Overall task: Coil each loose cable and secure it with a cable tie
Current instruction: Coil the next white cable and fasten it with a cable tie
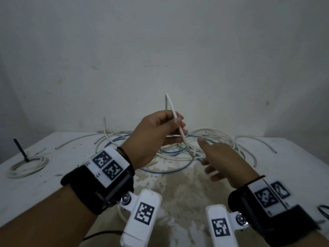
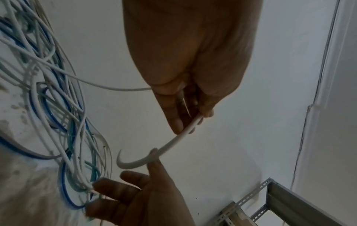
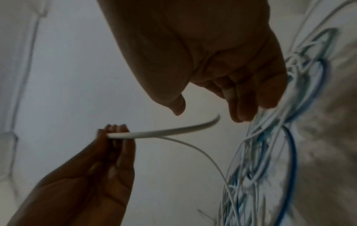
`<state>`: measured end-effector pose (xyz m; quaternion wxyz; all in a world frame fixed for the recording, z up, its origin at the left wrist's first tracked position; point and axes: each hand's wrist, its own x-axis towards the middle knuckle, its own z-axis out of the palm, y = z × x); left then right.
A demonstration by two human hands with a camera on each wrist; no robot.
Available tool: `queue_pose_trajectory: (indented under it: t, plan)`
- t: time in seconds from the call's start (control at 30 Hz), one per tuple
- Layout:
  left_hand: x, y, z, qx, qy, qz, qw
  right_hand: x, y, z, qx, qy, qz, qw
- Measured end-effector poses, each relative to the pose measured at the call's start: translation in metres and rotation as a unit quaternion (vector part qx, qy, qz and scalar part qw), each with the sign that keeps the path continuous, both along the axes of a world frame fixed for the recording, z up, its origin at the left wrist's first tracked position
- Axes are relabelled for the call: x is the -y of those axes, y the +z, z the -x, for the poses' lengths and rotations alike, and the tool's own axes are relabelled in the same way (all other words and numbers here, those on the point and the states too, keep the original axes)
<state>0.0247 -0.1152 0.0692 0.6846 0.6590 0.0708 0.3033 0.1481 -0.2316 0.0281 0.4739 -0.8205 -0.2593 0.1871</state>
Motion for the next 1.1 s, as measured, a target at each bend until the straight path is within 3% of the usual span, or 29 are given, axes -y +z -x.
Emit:
queue_pose_trajectory:
  t: [0.1,0.2,0.27,0.4,0.5,0.57,0.6,0.67,0.73,0.87,1.0,1.1]
  plan:
    - [0.005,-0.004,0.003,-0.001,-0.030,-0.017,0.999,-0.009,-0.016,-0.005,-0.111,0.023,-0.046,0.993]
    - [0.008,-0.009,0.006,-0.010,-0.054,-0.019,0.998,-0.013,-0.022,-0.011,-0.116,0.015,-0.125,0.985]
    - [0.006,-0.008,0.006,-0.013,-0.039,0.036,0.999,-0.012,-0.021,-0.012,-0.041,0.037,-0.144,0.988]
    - [-0.009,-0.006,0.003,-0.028,0.022,0.172,0.984,-0.007,-0.019,-0.014,0.209,0.083,-0.082,0.971]
    - [-0.020,-0.009,0.003,-0.058,0.014,0.216,0.975,-0.006,-0.016,-0.019,0.274,0.095,-0.046,0.956]
    - [-0.024,-0.012,0.003,-0.069,-0.010,0.245,0.967,-0.007,-0.014,-0.021,0.266,0.087,-0.054,0.959]
    - [-0.023,-0.012,0.003,-0.075,-0.022,0.252,0.964,-0.007,-0.011,-0.021,0.214,0.087,-0.075,0.970]
    - [-0.019,-0.016,0.001,-0.084,-0.029,0.245,0.965,-0.008,-0.003,-0.014,-0.007,0.097,-0.148,0.984]
    - [-0.010,-0.022,-0.003,-0.087,-0.026,0.217,0.972,-0.010,0.000,-0.009,-0.159,0.091,-0.212,0.960]
    - [0.007,-0.031,-0.008,-0.096,-0.044,0.209,0.972,-0.020,-0.005,-0.001,-0.267,0.082,-0.270,0.922]
    - [0.014,-0.038,-0.011,-0.104,-0.003,0.185,0.977,-0.025,-0.012,-0.001,-0.430,0.081,-0.277,0.855]
    - [0.012,-0.039,-0.011,-0.105,0.005,0.200,0.974,-0.024,-0.015,-0.002,-0.457,0.081,-0.238,0.853]
